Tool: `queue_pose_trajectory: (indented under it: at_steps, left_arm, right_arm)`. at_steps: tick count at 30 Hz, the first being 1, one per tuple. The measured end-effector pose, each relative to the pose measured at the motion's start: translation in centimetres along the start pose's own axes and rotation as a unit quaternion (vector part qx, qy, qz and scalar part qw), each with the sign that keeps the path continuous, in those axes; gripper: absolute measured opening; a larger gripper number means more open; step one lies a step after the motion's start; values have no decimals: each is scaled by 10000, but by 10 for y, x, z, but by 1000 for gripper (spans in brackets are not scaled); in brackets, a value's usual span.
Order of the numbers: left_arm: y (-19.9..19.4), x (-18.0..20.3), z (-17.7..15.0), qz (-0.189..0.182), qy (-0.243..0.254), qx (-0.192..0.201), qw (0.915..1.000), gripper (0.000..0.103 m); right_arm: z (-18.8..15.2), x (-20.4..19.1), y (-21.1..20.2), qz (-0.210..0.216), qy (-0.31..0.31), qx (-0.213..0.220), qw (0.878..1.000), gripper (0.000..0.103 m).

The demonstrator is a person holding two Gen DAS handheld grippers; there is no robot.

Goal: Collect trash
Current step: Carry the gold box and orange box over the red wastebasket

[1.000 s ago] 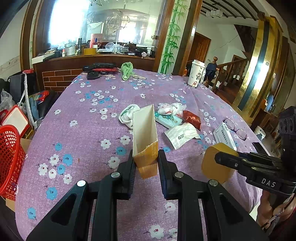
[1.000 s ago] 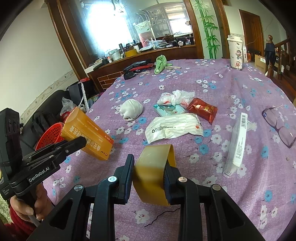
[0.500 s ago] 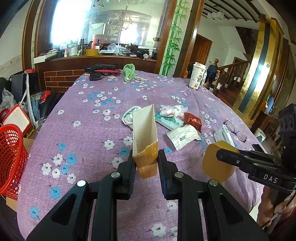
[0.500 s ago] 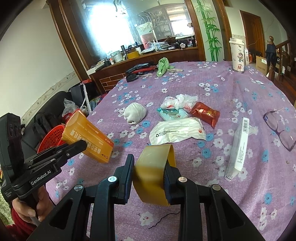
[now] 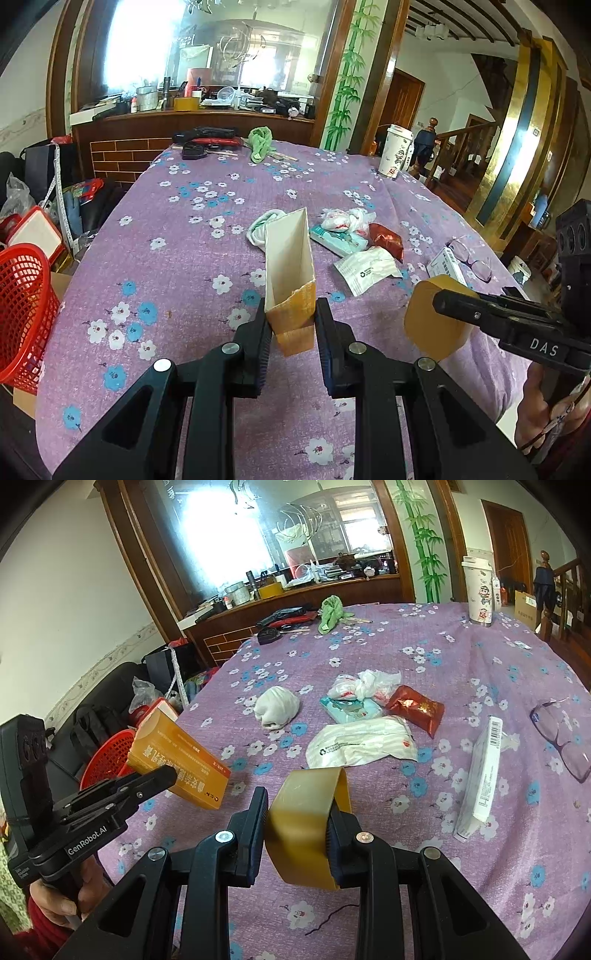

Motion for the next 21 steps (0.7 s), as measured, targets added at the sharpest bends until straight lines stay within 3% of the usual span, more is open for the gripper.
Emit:
queue_pose_trajectory:
  at_steps: [11, 21]
  left_arm:
    - [-31, -34, 4, 166, -359, 250, 9989, 22]
    - [-83, -107, 5, 602, -907, 725, 9914, 22]
  right_arm:
    - [16, -12, 13, 330, -2, -244, 9992, 30]
    - [48, -88, 35, 656, -591, -372, 9954, 30]
Point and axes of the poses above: each gripper's, at about its wrist camera, not at the fingertips, and y roughly the way its jaws point, x to its right, z to its top, the point moved 3 cm from there along y, roughly the way its jaws point, and after that the axes turned 7 degrees about -x, right-handed, at the moved point
